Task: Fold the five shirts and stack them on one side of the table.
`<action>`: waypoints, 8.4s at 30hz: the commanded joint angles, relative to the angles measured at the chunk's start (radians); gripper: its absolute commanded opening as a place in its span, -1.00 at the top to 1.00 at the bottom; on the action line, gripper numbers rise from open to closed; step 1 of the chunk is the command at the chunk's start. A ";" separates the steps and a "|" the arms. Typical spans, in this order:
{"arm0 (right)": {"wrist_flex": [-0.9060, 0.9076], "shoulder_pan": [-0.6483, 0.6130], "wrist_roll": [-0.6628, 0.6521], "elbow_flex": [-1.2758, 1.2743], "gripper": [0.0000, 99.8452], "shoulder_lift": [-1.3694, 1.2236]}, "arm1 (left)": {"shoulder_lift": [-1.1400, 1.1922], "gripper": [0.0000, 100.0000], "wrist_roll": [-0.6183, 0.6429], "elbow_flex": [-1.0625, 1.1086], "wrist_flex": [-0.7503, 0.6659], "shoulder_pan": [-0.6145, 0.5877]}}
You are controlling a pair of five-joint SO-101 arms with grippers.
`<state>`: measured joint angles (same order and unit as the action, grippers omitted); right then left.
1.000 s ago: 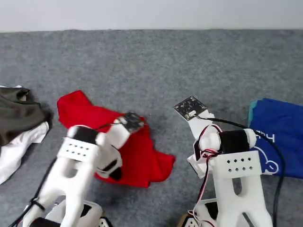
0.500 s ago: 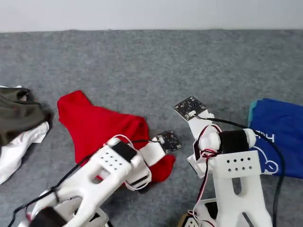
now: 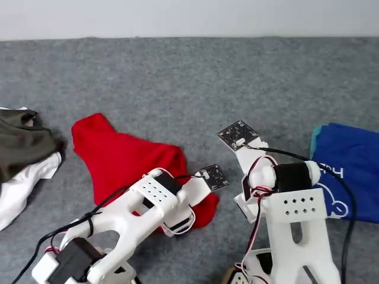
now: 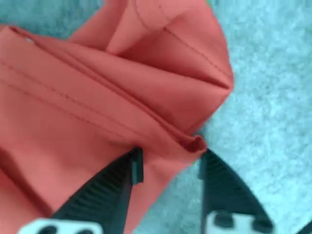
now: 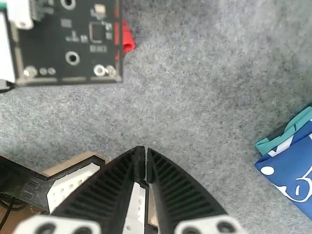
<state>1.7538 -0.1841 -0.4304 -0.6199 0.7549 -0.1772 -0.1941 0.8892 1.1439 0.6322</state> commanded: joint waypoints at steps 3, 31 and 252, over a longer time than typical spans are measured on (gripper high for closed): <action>0.004 -0.002 0.006 0.012 0.98 0.010 | -0.006 0.80 0.005 -0.038 -0.031 0.005; -0.027 -0.004 0.006 0.014 0.98 0.012 | -0.328 0.97 -0.195 -0.395 0.509 -0.250; -0.070 -0.871 0.184 0.984 0.57 -1.216 | -0.422 0.97 -0.173 -0.526 0.359 -1.502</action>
<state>1.7047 -1.0219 -0.2555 0.3590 -0.4710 -0.5930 -0.3721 0.3690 1.5228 -0.8730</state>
